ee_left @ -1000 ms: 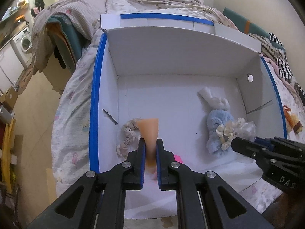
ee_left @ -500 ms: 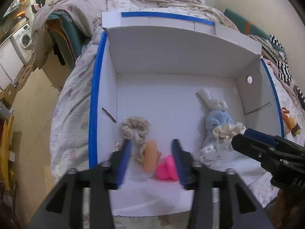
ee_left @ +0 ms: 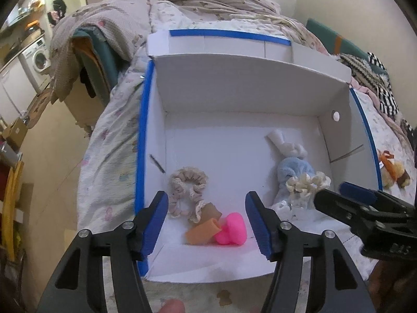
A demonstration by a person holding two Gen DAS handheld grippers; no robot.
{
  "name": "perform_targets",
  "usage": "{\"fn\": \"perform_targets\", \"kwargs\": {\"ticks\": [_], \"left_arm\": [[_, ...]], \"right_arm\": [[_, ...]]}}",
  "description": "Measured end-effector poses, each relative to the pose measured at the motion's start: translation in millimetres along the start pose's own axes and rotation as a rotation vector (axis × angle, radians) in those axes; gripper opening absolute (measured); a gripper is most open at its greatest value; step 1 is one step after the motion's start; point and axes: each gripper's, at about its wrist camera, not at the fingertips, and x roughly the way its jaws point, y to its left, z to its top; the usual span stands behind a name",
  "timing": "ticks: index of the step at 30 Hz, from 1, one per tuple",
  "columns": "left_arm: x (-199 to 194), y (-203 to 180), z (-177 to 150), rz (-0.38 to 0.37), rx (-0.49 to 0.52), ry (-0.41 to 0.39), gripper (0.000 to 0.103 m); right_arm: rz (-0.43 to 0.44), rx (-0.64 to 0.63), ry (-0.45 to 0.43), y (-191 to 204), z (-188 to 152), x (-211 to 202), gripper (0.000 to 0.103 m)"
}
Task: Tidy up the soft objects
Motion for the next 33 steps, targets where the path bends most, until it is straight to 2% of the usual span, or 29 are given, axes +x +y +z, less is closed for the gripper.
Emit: {"fn": "perform_targets", "kwargs": {"ticks": [1,8,10,12,16,19,21,22,25,28,31,33], "left_arm": [[-1.9,0.7,0.2,0.003,-0.005,-0.003,0.058],[-17.7,9.2,-8.3,0.01,-0.013,-0.01,0.059],[-22.3,13.5,-13.1,0.001,-0.02,-0.008,0.065],[-26.6,17.3,-18.5,0.0,-0.032,-0.007,0.076],[-34.7,29.2,-37.9,-0.035,-0.075,0.02,0.079],[-39.7,33.0,-51.0,-0.024,-0.08,0.031,0.082],[-45.8,35.2,-58.6,-0.012,-0.079,0.02,0.094],[-48.1,35.3,-60.4,-0.009,-0.079,0.015,0.095],[-61.2,35.9,-67.4,0.031,-0.069,-0.027,0.095],[-79.4,32.7,-71.1,0.057,-0.045,-0.11,0.095],[-103.5,30.7,-72.4,0.053,-0.053,-0.241,0.095],[-114.3,27.7,-71.3,0.044,-0.038,-0.301,0.095]], "right_arm": [[-0.004,0.005,-0.004,-0.8,-1.0,-1.6,0.103],[-0.034,-0.017,-0.009,2.5,-13.6,-13.6,0.103],[-0.042,-0.032,-0.013,4.5,-16.7,-18.5,0.103],[-0.05,-0.045,-0.024,6.2,-21.6,-25.2,0.103],[-0.049,-0.035,-0.026,5.1,-35.9,-35.4,0.103],[-0.054,-0.044,-0.024,7.8,-46.6,-40.6,0.103],[-0.067,-0.058,-0.025,10.7,-54.3,-44.2,0.103],[-0.076,-0.063,-0.025,11.6,-57.5,-45.7,0.103],[-0.139,-0.083,-0.053,14.4,-67.2,-52.5,0.103],[-0.171,-0.095,-0.095,17.3,-71.9,-60.9,0.103],[-0.171,-0.096,-0.165,19.8,-72.4,-73.2,0.103],[-0.179,-0.099,-0.22,21.3,-70.8,-82.0,0.103]]}}
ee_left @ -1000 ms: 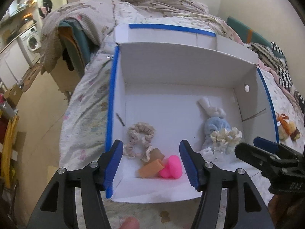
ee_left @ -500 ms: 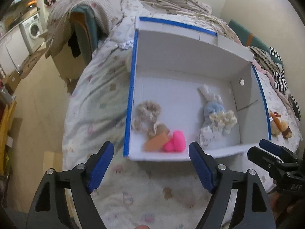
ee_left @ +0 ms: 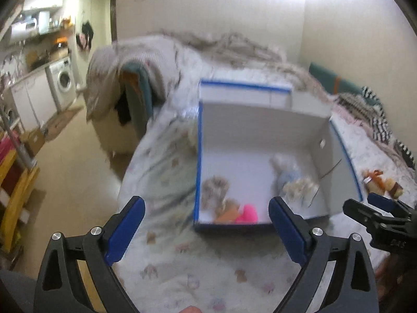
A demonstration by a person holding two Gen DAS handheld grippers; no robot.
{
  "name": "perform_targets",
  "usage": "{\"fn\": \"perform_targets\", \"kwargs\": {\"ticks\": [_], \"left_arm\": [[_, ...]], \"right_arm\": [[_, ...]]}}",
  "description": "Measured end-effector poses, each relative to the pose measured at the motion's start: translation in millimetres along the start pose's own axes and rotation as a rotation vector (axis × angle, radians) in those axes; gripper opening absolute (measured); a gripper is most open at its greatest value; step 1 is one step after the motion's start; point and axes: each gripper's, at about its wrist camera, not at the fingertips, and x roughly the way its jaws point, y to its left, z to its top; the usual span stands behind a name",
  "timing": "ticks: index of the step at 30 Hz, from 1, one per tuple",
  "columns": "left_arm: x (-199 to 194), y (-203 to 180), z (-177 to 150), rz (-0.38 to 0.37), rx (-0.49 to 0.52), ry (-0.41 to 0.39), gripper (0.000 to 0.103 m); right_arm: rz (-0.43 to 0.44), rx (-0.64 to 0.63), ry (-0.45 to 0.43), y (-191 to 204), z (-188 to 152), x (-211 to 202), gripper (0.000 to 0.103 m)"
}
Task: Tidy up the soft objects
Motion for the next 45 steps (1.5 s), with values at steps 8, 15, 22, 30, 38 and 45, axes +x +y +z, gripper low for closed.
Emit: {"fn": "perform_targets", "kwargs": {"ticks": [8,15,22,30,38,45], "left_arm": [[1.4,-6.5,7.4,-0.01,0.002,-0.035,0.095],[5.9,-7.1,10.4,-0.013,-0.012,-0.042,0.095],[9.8,-7.1,8.3,-0.027,-0.016,-0.021,0.095],[11.6,-9.5,7.8,-0.032,-0.012,-0.014,0.095],[13.1,-9.1,6.5,-0.029,-0.012,-0.008,0.095],[13.2,-8.2,5.7,-0.03,-0.011,-0.007,0.095]], "right_arm": [[-0.008,0.014,-0.187,-2.3,11.8,-23.6,0.103],[-0.035,-0.022,-0.209,7.0,11.0,-18.9,0.103],[-0.04,-0.026,-0.207,10.2,10.8,-16.6,0.103],[-0.045,-0.02,-0.212,10.5,10.6,-17.5,0.103],[-0.045,-0.018,-0.213,9.1,10.8,-16.9,0.103],[-0.047,-0.017,-0.215,8.5,11.3,-17.9,0.103]]}}
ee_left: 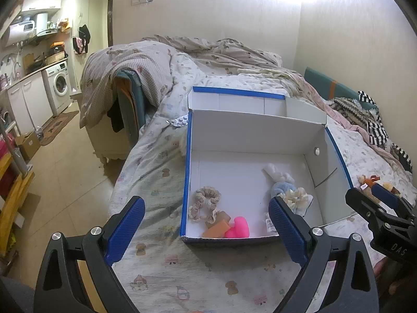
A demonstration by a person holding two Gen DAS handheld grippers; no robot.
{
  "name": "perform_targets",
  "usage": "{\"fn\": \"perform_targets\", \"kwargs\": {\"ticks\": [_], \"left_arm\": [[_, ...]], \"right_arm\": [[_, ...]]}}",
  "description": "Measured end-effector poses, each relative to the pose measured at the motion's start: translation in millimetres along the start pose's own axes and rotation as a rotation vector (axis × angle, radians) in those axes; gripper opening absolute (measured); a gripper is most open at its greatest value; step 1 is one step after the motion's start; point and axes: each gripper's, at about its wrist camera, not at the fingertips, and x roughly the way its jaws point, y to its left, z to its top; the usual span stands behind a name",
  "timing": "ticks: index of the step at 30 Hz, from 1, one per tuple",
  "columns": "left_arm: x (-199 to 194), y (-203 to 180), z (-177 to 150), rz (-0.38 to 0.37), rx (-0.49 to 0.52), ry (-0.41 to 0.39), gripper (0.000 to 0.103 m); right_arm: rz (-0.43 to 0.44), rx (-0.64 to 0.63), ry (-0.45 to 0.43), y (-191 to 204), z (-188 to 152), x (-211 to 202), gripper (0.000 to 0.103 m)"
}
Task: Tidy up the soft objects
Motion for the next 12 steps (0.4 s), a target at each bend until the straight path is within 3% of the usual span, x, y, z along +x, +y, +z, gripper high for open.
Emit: {"fn": "perform_targets", "kwargs": {"ticks": [12], "left_arm": [[2.5,2.5,-2.3,-0.014,-0.004,0.013,0.095]], "right_arm": [[-0.001,-0.003,-0.003,0.7,0.6,-1.4,0.103]]}}
